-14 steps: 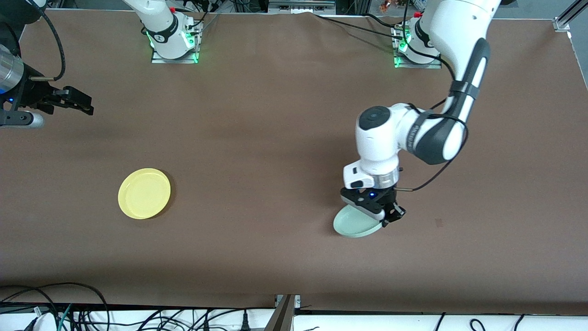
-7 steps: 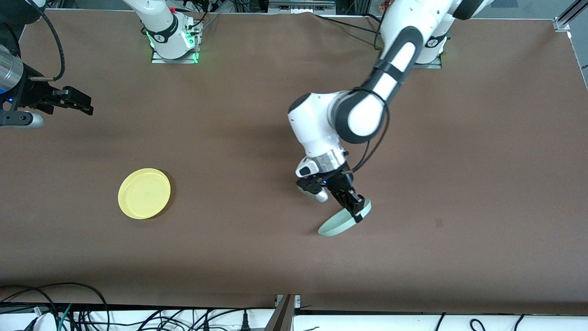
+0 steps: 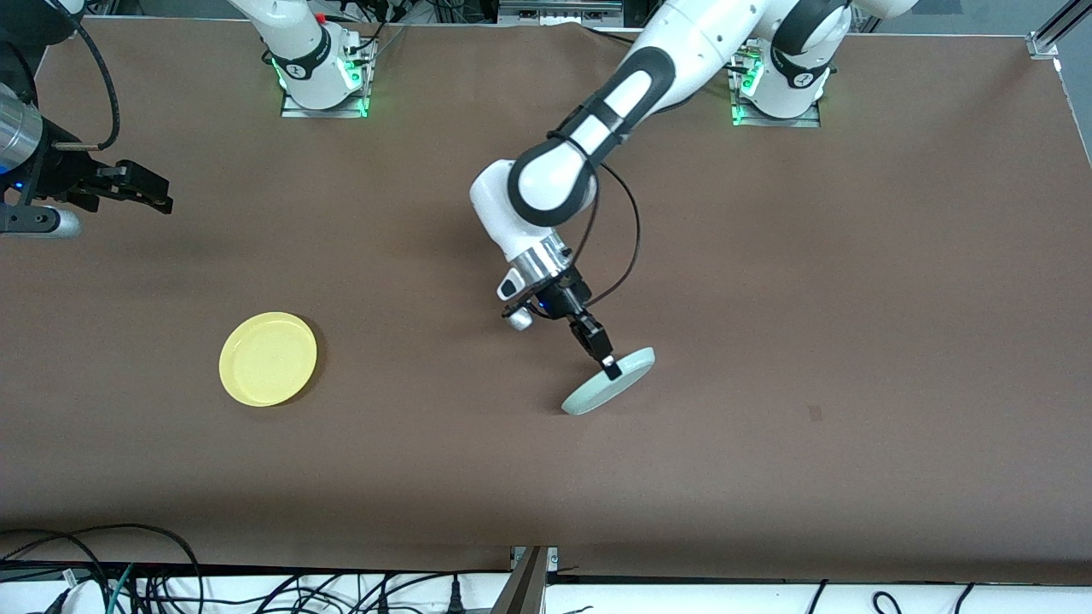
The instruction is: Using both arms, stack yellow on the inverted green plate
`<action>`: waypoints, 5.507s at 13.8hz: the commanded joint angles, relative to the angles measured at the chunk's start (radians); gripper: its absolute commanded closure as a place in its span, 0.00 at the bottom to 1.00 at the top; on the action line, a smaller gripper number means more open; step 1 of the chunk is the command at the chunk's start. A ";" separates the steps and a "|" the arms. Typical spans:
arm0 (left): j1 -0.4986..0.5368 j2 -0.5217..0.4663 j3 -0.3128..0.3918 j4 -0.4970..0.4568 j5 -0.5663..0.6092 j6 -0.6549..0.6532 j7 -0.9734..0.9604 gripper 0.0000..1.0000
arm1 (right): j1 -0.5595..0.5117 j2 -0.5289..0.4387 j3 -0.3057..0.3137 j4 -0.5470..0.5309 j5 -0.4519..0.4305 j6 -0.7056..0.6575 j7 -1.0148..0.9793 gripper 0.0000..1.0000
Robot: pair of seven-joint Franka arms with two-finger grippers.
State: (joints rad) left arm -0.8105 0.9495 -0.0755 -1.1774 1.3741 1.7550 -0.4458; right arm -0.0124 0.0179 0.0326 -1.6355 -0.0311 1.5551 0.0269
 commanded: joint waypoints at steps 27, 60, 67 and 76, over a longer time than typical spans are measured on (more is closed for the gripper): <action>0.244 -0.219 -0.190 -0.017 -0.930 0.063 -0.456 0.00 | -0.026 0.224 -0.132 -0.020 0.020 0.254 -0.007 0.00; 0.912 -0.775 -0.004 -0.317 -1.405 -0.200 0.443 0.00 | 0.103 0.568 -0.123 0.029 0.609 0.505 -0.138 1.00; 0.898 -0.758 -0.013 -0.283 -1.393 -0.198 0.444 0.00 | 0.460 0.574 -0.126 0.063 0.545 0.636 0.144 1.00; 0.909 -0.746 -0.010 -0.280 -1.389 -0.196 0.450 0.00 | 0.672 0.714 -0.128 0.054 0.542 0.987 0.192 1.00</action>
State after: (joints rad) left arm 0.0934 0.1944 -0.0910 -1.4801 -0.0096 1.5625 -0.0184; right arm 0.6388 0.7151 -0.0819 -1.5851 0.5237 2.4976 0.2003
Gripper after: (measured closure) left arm 0.000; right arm 0.982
